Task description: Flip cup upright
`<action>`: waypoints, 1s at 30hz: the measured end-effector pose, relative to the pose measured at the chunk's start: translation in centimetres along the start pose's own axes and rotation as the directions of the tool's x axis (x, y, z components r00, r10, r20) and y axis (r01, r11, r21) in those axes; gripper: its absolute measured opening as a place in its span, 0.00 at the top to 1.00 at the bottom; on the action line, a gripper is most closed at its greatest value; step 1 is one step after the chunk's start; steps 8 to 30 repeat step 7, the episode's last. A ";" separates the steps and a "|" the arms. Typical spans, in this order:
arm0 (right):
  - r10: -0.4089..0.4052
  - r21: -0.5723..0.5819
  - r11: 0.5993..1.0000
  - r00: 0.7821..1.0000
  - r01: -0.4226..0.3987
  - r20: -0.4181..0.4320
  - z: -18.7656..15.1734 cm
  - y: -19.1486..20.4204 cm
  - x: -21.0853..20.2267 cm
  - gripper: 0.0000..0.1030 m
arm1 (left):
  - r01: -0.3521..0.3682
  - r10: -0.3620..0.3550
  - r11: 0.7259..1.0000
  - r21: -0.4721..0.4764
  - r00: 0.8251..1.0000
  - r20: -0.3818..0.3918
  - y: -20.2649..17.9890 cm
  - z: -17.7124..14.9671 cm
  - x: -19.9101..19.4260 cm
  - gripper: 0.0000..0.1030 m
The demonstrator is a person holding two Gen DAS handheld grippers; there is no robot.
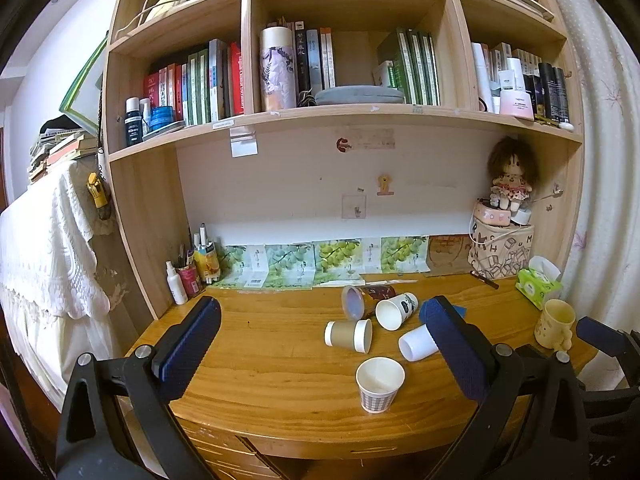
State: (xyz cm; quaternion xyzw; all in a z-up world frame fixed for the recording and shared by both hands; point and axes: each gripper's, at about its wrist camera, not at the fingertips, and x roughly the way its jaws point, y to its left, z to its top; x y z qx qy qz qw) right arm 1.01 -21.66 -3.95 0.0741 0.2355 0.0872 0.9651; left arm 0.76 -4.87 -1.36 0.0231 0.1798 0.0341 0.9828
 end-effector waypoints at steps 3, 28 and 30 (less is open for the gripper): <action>-0.001 0.000 1.000 1.000 0.001 -0.003 0.0 -0.2 0.1 0.01 | -0.001 0.001 1.000 0.000 1.000 0.002 0.0 0.0 0.0 0.01; 0.001 -0.001 1.000 1.000 -0.001 -0.004 0.0 -0.1 0.1 0.01 | 0.001 -0.001 1.000 0.000 1.000 0.000 0.0 0.0 0.0 0.01; 0.001 -0.001 1.000 1.000 -0.001 -0.004 0.0 -0.1 0.1 0.01 | 0.001 -0.001 1.000 0.000 1.000 0.000 0.0 0.0 0.0 0.01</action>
